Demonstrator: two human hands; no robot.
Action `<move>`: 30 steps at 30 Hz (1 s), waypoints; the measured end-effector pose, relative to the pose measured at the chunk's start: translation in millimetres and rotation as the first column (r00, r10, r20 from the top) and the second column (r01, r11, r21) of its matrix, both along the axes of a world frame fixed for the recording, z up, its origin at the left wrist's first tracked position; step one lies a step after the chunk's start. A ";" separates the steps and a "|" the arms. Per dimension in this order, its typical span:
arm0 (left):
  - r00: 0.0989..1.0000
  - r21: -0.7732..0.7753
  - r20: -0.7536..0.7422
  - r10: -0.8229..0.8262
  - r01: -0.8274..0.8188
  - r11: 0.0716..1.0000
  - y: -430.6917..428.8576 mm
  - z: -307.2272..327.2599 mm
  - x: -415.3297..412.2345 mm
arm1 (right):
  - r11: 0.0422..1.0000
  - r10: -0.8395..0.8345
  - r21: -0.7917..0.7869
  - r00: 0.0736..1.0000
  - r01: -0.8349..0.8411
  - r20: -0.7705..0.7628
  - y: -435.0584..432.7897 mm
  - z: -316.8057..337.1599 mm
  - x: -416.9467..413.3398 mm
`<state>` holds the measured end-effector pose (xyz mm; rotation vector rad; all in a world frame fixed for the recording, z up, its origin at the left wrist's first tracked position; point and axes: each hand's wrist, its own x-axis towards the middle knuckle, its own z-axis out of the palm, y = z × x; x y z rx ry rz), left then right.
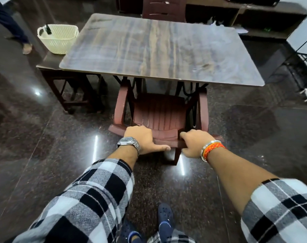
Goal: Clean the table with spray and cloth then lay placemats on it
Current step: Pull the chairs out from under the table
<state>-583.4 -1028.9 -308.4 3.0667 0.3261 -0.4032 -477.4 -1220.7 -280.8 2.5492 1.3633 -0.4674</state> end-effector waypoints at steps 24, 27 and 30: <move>0.999 0.034 0.023 0.043 -0.044 0.998 4.8 -1.1 72.0 | 0.997 -0.007 0.075 1.000 0.005 0.030 38.1 -19.8 66.0; 0.999 0.041 0.007 0.051 -0.051 0.998 7.6 -1.0 76.5 | 0.996 -0.004 0.087 0.999 0.000 0.036 40.9 -19.9 71.1; 0.999 0.042 -0.005 0.054 -0.054 0.998 9.1 -1.4 76.0 | 0.995 -0.008 0.101 0.999 0.004 0.035 42.2 -20.8 69.2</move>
